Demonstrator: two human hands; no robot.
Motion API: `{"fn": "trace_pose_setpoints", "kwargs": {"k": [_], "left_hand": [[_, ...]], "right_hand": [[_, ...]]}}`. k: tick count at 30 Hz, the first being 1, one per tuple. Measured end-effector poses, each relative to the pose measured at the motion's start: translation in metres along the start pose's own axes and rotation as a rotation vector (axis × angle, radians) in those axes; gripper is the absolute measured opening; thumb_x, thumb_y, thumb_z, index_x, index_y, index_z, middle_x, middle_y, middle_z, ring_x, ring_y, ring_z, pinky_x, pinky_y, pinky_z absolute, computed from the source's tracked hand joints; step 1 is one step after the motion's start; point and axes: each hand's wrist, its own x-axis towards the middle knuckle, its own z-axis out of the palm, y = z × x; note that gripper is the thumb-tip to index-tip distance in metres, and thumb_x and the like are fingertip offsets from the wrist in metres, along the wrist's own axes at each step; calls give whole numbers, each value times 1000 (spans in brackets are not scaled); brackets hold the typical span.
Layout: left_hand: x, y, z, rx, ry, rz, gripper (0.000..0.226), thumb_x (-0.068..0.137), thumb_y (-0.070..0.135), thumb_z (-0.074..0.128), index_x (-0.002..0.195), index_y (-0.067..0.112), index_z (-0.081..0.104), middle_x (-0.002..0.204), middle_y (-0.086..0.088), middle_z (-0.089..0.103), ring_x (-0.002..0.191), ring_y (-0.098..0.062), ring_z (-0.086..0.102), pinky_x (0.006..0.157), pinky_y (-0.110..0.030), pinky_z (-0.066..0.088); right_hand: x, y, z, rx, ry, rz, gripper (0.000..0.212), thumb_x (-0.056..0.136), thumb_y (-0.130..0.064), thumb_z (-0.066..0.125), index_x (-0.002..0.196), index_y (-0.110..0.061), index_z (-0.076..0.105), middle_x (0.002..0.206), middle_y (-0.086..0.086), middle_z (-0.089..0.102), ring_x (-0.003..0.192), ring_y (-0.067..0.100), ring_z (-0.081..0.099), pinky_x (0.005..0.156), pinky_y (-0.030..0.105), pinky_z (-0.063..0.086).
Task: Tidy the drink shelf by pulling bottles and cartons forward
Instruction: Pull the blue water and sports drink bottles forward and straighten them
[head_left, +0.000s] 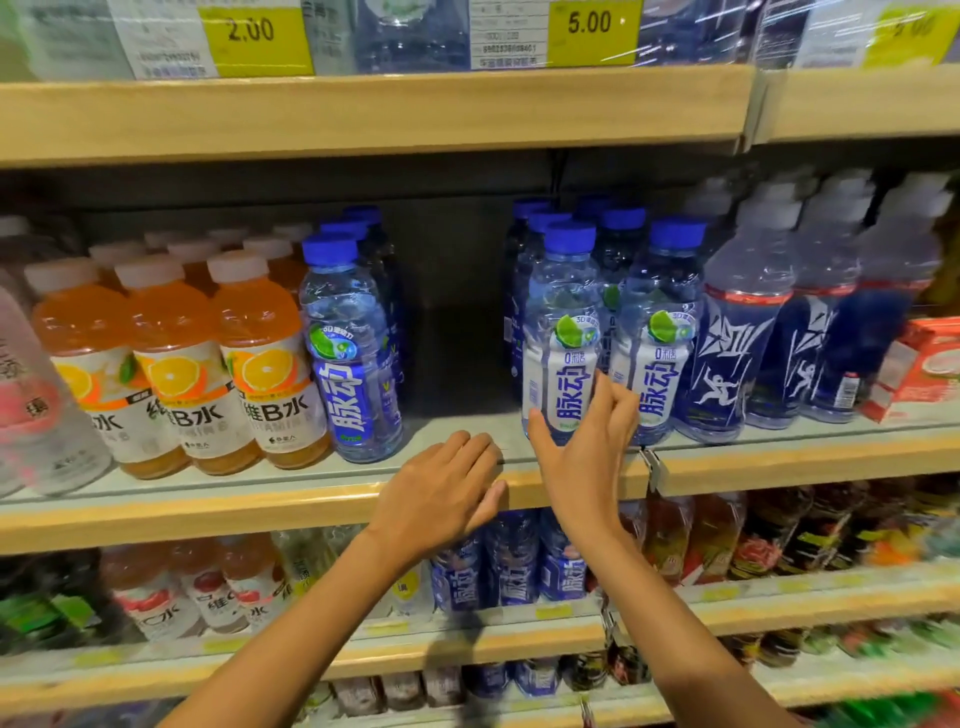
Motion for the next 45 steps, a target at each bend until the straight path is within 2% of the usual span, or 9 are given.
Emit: {"fn": "trace_pose_setpoints", "kwargs": {"k": [5, 11, 18, 24, 28, 33, 37, 40, 45], "left_hand": [[0, -1, 1, 27, 10, 17, 37, 96, 34, 41, 104, 6, 65, 103, -10, 66, 87, -24, 62, 67, -34, 54], [-3, -2, 3, 29, 52, 5, 35, 96, 36, 43, 102, 9, 64, 102, -8, 66, 86, -22, 61, 66, -32, 53], [0, 0, -8, -66, -28, -81, 38, 95, 40, 40, 101, 12, 66, 102, -2, 66, 87, -19, 61, 67, -32, 53], [35, 0, -48, -846, 216, -676, 35, 95, 45, 48, 112, 18, 61, 107, 7, 65, 93, 3, 59, 78, -14, 46], [80, -2, -90, -1340, 357, -745, 41, 85, 48, 61, 114, 20, 57, 111, 4, 66, 102, -7, 64, 82, -22, 50], [94, 11, -108, -1316, 540, -813, 27, 75, 24, 81, 95, 17, 64, 84, 3, 71, 78, -11, 69, 68, -21, 53], [93, 11, -114, -1337, 569, -846, 18, 75, 11, 79, 86, 13, 66, 74, 3, 69, 69, -10, 67, 64, -21, 52], [90, 2, -119, -1503, 510, -894, 12, 73, 8, 76, 78, 15, 68, 73, -1, 69, 69, -17, 65, 67, -31, 55], [87, -16, -124, -2119, 167, -626, 44, 51, 24, 79, 91, 9, 66, 84, -7, 69, 74, -26, 66, 68, -33, 56]], "right_hand": [[10, -1, 4, 163, -124, 48, 72, 84, -26, 71, 136, -5, 27, 127, 13, 46, 116, 24, 50, 94, 34, 47], [31, -2, 15, 201, -128, 102, 77, 73, -37, 79, 127, -3, 36, 124, 14, 52, 116, 27, 50, 98, 40, 43], [38, 1, 12, 196, -140, 77, 65, 67, -37, 84, 106, -11, 39, 92, -1, 57, 85, 19, 60, 74, 34, 50], [23, -8, -7, 309, -226, 17, 63, 65, -29, 86, 107, -20, 40, 87, -20, 53, 77, -26, 51, 61, -3, 37], [5, -24, -19, 341, -366, -15, 67, 63, -27, 87, 110, -23, 39, 89, -17, 56, 75, -18, 55, 56, 1, 40], [-15, -41, -20, 458, -428, 10, 69, 65, -23, 87, 115, -24, 39, 98, -17, 58, 81, -19, 55, 60, 1, 42], [-23, -44, -23, 492, -458, 4, 69, 65, -29, 87, 116, -29, 40, 97, -17, 61, 83, -14, 59, 62, 5, 45], [-20, -36, -35, 642, -608, 72, 63, 66, -39, 83, 114, -46, 44, 101, -10, 69, 90, 2, 67, 70, 16, 52], [-16, -21, -44, 1211, -1102, 508, 87, 53, -61, 83, 122, -12, 60, 117, 14, 67, 104, 29, 66, 93, 42, 52]]}}
